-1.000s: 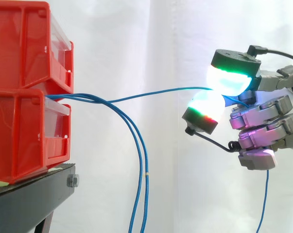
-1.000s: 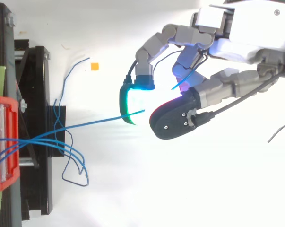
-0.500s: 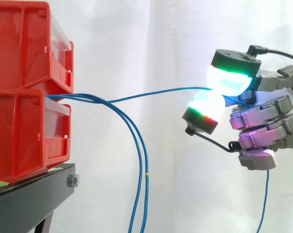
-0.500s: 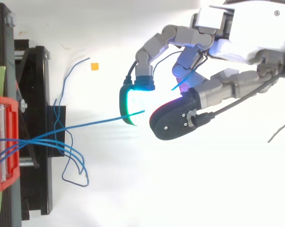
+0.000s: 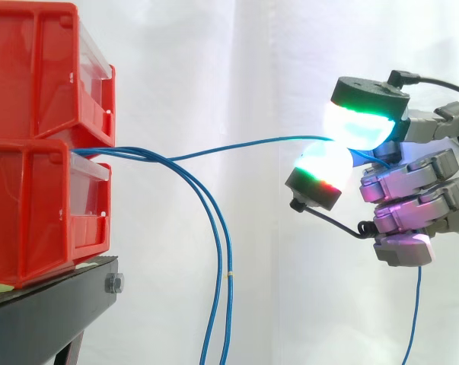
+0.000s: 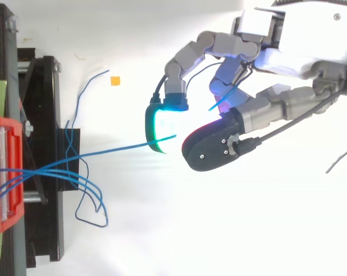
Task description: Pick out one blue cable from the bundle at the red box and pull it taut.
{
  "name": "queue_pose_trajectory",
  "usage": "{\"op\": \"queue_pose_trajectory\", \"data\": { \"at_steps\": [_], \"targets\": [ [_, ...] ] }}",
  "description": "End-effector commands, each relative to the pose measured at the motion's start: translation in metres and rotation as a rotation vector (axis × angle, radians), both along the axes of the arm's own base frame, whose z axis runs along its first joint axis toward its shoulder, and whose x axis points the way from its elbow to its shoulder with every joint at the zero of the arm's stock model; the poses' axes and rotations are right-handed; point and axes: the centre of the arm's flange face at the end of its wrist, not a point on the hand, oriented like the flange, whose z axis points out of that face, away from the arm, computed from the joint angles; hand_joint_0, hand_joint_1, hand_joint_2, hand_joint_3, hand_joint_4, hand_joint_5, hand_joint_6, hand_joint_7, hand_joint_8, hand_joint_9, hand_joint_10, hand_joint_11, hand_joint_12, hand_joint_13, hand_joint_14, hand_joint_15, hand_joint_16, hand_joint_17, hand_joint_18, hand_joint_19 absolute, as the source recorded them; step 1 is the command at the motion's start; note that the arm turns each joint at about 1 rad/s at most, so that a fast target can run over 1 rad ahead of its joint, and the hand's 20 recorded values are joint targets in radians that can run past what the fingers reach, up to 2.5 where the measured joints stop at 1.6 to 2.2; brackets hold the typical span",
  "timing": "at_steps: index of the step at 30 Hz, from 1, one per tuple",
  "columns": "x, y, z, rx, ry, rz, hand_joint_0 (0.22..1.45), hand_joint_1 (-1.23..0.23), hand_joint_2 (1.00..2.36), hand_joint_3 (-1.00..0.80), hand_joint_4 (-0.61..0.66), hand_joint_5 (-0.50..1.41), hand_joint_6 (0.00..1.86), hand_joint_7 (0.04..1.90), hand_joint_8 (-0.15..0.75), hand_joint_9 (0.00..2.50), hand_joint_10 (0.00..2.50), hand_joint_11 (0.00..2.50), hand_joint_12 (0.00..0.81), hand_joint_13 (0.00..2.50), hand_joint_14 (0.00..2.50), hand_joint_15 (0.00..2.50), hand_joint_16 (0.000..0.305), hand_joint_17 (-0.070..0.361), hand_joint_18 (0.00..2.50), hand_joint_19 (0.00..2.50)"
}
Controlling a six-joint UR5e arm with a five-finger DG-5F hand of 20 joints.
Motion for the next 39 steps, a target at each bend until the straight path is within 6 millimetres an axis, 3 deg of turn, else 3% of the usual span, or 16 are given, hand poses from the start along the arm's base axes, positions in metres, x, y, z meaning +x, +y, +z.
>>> {"op": "queue_pose_trajectory", "data": {
  "at_steps": [1,39],
  "targets": [
    [0.0001,-0.0002,0.0,0.0,-0.001,0.0,0.71,-0.76,1.02,-0.18,-0.14,-0.15,0.98,1.03,0.203,1.18,1.77,1.12,0.278,1.16,1.51,1.16,0.045,0.1,0.92,1.1],
    [0.0,0.0008,-0.0001,0.0,0.001,0.001,0.71,-0.77,1.02,-0.18,-0.14,-0.15,0.98,1.04,0.203,1.18,1.76,1.14,0.281,1.16,1.52,1.15,0.044,0.099,0.91,1.09]
  ]
}}
